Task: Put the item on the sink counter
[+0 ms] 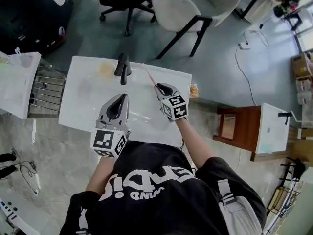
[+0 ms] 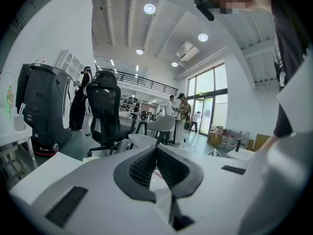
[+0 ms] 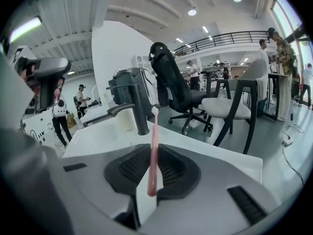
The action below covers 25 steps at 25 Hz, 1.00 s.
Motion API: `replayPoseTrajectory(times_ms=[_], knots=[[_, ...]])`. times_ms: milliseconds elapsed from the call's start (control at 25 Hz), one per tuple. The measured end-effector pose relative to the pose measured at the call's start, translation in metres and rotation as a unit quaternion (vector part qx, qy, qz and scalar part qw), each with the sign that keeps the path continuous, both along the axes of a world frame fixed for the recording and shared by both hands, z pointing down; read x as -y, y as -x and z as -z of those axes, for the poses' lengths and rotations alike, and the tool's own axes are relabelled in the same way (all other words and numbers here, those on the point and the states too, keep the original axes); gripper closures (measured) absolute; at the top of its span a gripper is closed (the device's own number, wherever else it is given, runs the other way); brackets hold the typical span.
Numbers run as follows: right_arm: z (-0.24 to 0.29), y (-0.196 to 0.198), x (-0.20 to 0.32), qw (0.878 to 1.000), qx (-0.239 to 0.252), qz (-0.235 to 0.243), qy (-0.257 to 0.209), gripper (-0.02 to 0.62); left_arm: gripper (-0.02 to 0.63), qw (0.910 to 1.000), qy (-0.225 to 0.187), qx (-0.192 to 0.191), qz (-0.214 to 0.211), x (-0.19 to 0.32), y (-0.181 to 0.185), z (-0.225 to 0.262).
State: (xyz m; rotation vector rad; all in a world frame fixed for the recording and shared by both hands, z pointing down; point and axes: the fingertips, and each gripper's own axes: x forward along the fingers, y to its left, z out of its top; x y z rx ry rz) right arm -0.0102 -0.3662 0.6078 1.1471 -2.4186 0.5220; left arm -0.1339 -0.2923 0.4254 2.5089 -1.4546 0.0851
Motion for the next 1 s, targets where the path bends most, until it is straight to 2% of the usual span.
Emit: replayPoseTrajectory(times_ms=[1000], knots=[[-0.055, 0.014, 0.024, 0.995, -0.068, 0.047, 0.054, 0.534, 0.584, 0.9995, 0.014, 0.009, 0.026, 0.001, 0.016, -0.008]])
